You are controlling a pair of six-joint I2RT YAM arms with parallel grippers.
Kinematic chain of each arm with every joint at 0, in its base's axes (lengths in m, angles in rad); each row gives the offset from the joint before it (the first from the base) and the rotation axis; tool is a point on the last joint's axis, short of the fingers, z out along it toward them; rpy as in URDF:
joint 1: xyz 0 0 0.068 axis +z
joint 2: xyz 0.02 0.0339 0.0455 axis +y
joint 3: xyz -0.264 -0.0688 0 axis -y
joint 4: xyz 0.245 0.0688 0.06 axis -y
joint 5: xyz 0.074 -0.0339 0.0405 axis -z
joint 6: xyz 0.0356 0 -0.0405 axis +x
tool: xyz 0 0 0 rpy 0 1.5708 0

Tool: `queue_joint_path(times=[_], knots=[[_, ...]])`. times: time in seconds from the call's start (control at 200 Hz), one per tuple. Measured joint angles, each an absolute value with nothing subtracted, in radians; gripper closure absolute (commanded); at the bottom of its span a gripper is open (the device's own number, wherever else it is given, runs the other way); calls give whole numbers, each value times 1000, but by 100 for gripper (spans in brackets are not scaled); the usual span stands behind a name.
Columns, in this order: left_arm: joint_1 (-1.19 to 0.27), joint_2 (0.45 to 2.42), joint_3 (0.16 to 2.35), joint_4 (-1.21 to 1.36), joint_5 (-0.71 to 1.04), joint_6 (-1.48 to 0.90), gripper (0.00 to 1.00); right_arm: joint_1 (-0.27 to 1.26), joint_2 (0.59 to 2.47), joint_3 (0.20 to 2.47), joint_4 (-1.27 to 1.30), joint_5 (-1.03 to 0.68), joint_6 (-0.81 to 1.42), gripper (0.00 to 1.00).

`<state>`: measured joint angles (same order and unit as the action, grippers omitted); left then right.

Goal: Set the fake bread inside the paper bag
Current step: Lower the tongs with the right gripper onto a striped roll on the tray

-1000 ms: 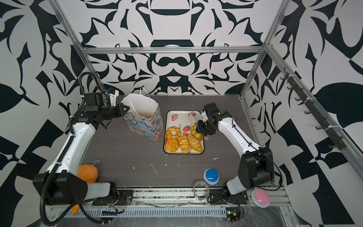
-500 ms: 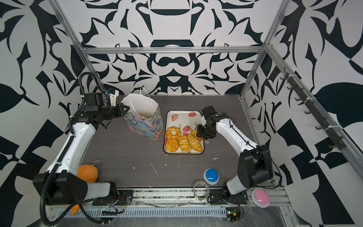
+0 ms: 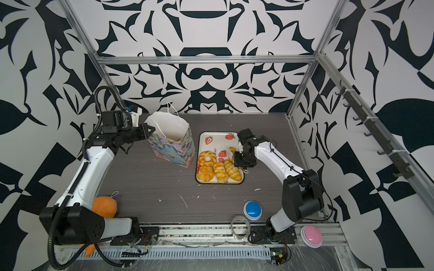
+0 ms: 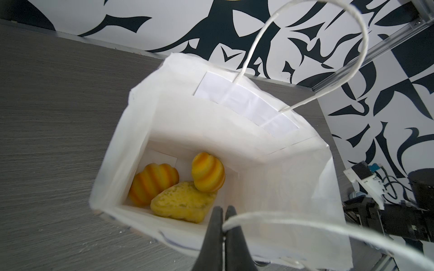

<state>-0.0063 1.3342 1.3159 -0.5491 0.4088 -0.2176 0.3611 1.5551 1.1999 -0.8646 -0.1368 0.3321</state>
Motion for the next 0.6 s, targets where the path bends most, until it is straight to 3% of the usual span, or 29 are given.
queue_joint_path(times=[0.6], knots=[[-6,1334,1316,-545,409,-218,98,377,1577,1190,-867,-83,321,52]])
